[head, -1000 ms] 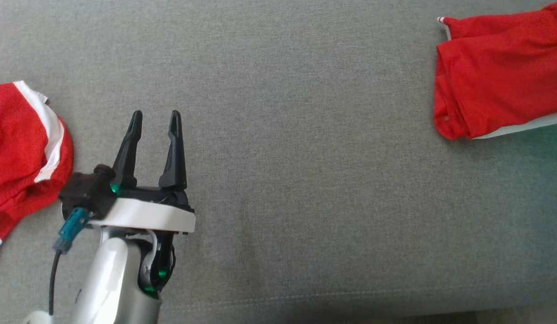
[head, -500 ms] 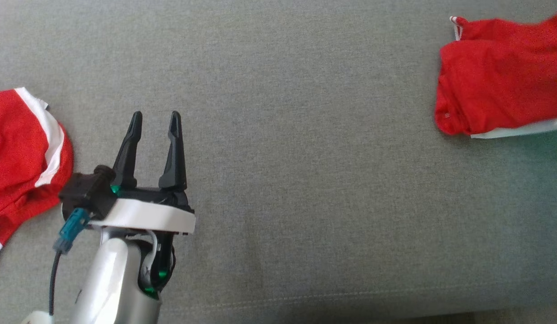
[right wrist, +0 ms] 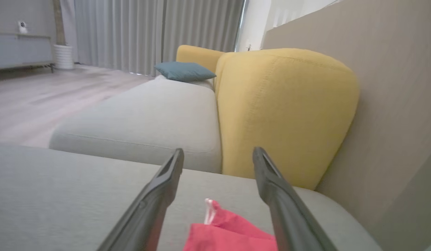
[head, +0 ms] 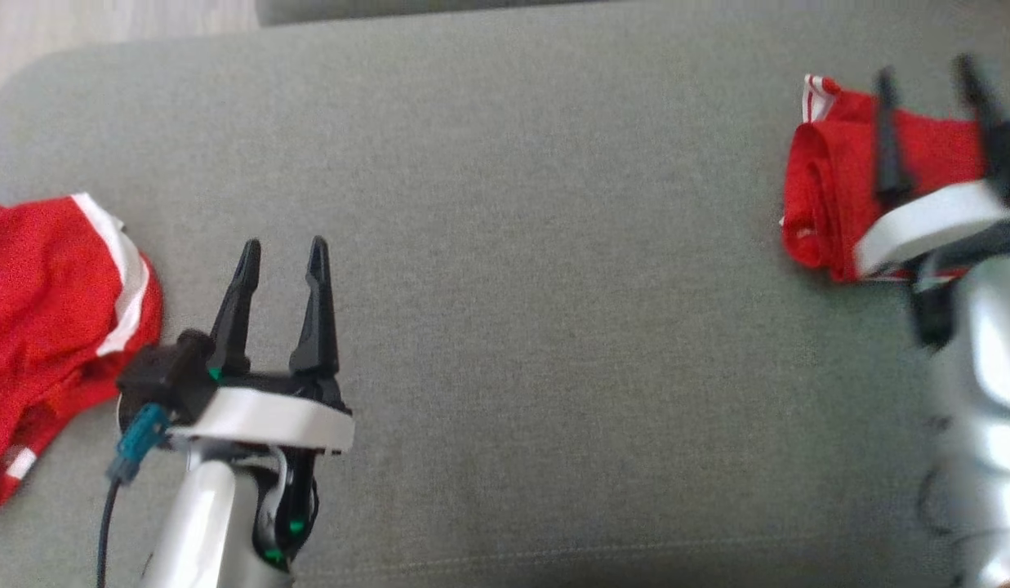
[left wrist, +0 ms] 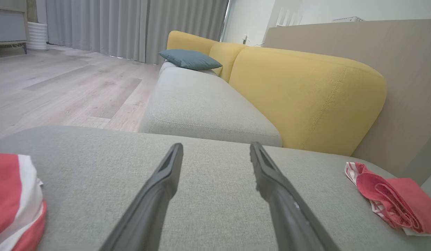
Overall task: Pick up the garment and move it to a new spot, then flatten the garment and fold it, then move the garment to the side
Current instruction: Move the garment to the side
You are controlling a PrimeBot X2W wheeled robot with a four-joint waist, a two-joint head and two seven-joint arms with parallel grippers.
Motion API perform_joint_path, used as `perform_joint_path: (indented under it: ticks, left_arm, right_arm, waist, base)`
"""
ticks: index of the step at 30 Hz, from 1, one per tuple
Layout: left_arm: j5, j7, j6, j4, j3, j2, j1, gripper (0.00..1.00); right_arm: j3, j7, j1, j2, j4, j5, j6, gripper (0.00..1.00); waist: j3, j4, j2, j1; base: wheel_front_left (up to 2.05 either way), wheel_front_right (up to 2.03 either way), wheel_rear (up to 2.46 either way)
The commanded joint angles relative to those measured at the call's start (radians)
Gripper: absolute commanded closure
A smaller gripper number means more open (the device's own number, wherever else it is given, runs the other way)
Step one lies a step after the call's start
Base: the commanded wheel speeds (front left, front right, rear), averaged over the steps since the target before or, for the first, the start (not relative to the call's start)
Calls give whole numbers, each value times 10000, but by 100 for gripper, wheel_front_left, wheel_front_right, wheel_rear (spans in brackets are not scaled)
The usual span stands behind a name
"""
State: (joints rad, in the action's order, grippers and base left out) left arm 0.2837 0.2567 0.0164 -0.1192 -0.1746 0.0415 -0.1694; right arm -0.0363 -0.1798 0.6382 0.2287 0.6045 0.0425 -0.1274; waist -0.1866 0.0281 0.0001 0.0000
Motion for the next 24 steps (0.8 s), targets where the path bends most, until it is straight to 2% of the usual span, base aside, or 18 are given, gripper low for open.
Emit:
perform_joint_path:
  ticks: [1, 5, 9, 18, 24]
  left_arm:
    - [82, 51, -82, 374, 410, 87, -84, 0]
    - [112, 51, -180, 448, 546, 87, 174, 0]
    - [119, 51, -209, 444, 613, 87, 460, 0]
    - [34, 51, -274, 278, 590, 87, 1254, 0]
    - [100, 51, -206, 170, 392, 87, 1630, 0]
  right_arm:
    - [288, -177, -211, -318, -503, -91, -33, 0]
    - [469, -364, -1033, -1273, -1127, -344, -33, 0]
    - [657, -476, -2078, -1697, -1589, -545, -33, 0]
    - [952, -749, -4441, -1781, -2714, -1863, -33, 0]
    - [911, -808, -5551, -1783, -3310, -2135, -33, 0]
  waist:
    - [350, -52, -1, 0]
    - [831, -152, -1, 0]
    - [1223, -290, -1, 0]
    - [1795, -532, -1, 0]
    - [1912, -553, -1, 0]
  base:
    - [0, 0, 0]
    - [0, 0, 0]
    - [0, 0, 0]
    - [0, 0, 0]
    - [0, 0, 0]
